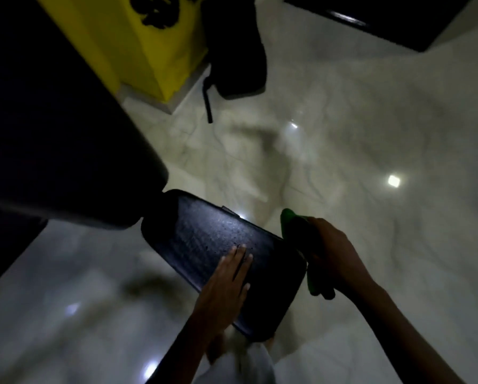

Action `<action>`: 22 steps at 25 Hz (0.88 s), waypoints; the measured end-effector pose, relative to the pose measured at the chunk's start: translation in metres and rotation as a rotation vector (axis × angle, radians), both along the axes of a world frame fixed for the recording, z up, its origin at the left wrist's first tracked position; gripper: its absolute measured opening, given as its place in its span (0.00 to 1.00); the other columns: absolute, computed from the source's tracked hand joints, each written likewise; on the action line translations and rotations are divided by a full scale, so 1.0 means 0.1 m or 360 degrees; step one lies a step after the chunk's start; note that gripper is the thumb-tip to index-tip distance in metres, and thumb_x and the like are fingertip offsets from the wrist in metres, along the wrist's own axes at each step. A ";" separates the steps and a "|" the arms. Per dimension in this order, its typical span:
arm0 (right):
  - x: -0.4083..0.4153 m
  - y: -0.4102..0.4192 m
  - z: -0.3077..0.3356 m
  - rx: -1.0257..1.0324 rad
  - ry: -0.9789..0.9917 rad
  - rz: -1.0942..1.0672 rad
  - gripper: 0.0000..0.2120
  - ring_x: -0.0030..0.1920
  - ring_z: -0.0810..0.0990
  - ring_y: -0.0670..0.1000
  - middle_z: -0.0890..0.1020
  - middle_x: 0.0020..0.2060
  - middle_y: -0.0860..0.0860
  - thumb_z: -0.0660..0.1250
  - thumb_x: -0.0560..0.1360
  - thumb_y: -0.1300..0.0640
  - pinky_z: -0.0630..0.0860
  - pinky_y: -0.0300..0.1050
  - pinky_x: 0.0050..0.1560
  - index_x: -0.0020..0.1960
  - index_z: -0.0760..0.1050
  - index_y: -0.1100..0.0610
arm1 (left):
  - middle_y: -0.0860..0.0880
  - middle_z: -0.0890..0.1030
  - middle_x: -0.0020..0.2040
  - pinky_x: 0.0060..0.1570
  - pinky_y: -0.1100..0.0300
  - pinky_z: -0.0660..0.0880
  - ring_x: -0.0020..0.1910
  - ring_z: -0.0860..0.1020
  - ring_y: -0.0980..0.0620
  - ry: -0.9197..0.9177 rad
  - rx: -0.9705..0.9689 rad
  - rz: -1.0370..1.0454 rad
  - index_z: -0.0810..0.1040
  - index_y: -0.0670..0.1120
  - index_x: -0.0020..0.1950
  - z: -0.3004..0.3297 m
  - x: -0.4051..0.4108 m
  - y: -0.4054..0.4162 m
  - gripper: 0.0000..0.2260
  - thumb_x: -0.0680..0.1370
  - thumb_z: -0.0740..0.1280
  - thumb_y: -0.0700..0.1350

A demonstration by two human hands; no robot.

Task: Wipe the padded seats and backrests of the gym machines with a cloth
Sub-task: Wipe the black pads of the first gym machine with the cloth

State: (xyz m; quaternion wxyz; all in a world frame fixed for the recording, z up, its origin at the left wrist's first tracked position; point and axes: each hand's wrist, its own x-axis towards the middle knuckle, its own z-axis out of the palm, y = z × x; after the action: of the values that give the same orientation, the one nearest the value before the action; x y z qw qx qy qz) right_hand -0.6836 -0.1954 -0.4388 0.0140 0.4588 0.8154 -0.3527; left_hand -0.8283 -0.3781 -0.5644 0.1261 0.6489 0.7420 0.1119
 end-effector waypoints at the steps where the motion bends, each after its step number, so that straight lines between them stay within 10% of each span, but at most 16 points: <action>1: -0.04 0.03 -0.04 0.0021 0.0001 0.0148 0.15 0.46 0.81 0.53 0.80 0.52 0.49 0.58 0.79 0.42 0.78 0.47 0.48 0.63 0.70 0.45 | 0.40 0.66 0.73 0.72 0.55 0.52 0.73 0.60 0.44 -0.0008 0.0017 0.0109 0.63 0.39 0.73 -0.01 0.09 -0.04 0.23 0.81 0.52 0.49; 6: -0.43 0.06 -0.07 0.0131 0.0173 0.0567 0.25 0.54 0.78 0.52 0.78 0.55 0.50 0.60 0.70 0.41 0.73 0.44 0.50 0.63 0.74 0.53 | 0.42 0.64 0.74 0.72 0.52 0.57 0.74 0.61 0.44 -0.0026 0.0177 0.0324 0.62 0.41 0.73 -0.10 0.26 -0.06 0.24 0.78 0.57 0.45; 11: -1.08 0.23 -0.02 0.0227 0.0189 0.1176 0.20 0.51 0.80 0.58 0.78 0.56 0.55 0.65 0.73 0.61 0.74 0.46 0.46 0.65 0.72 0.59 | 0.46 0.68 0.73 0.69 0.52 0.65 0.72 0.63 0.45 -0.0053 0.0072 0.0636 0.67 0.47 0.71 0.03 0.44 -0.07 0.26 0.73 0.56 0.48; 22: -2.11 -0.15 -0.23 0.1131 0.0405 0.3125 0.35 0.41 0.81 0.61 0.81 0.54 0.55 0.76 0.52 0.61 0.77 0.51 0.34 0.60 0.77 0.54 | 0.45 0.69 0.72 0.73 0.52 0.51 0.72 0.61 0.45 0.0139 -0.0155 0.1523 0.67 0.47 0.70 0.03 1.01 0.47 0.27 0.70 0.57 0.46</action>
State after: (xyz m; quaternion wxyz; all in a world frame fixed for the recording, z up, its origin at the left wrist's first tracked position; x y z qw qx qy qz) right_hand -0.8950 -0.2105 -0.4622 0.0726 -0.4664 0.8812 0.0275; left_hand -0.7273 -0.3308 -0.5616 0.0594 0.2320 0.9662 0.0950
